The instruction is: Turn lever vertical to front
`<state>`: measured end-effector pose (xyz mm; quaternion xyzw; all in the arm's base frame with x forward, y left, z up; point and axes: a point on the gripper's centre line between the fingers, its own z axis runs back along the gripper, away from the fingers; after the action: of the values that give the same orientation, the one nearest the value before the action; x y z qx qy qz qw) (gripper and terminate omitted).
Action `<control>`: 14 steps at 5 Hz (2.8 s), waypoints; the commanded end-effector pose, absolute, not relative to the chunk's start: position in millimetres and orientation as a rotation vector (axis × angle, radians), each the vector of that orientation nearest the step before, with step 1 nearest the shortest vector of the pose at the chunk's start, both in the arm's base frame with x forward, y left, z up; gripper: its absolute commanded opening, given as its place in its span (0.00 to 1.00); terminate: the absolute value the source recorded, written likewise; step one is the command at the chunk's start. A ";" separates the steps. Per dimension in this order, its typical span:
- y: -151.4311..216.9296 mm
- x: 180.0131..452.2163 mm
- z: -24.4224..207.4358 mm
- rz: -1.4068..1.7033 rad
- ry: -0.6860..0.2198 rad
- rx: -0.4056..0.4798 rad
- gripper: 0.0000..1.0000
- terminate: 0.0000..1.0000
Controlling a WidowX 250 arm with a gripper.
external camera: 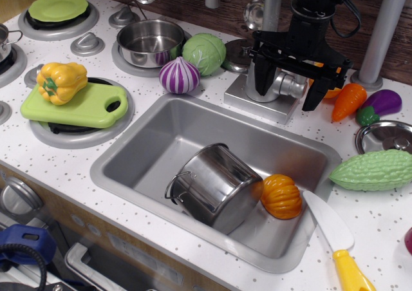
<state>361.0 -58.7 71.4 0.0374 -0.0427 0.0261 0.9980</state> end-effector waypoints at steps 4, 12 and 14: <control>-68.4 391.4 93.3 0.008 -0.370 0.128 1.00 0.00; -65.6 417.4 107.5 0.018 -0.361 0.188 0.00 0.00; -70.2 389.2 94.9 0.065 -0.219 0.141 0.00 0.00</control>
<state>383.1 -66.2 74.5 0.0736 -0.0952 0.0355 0.9921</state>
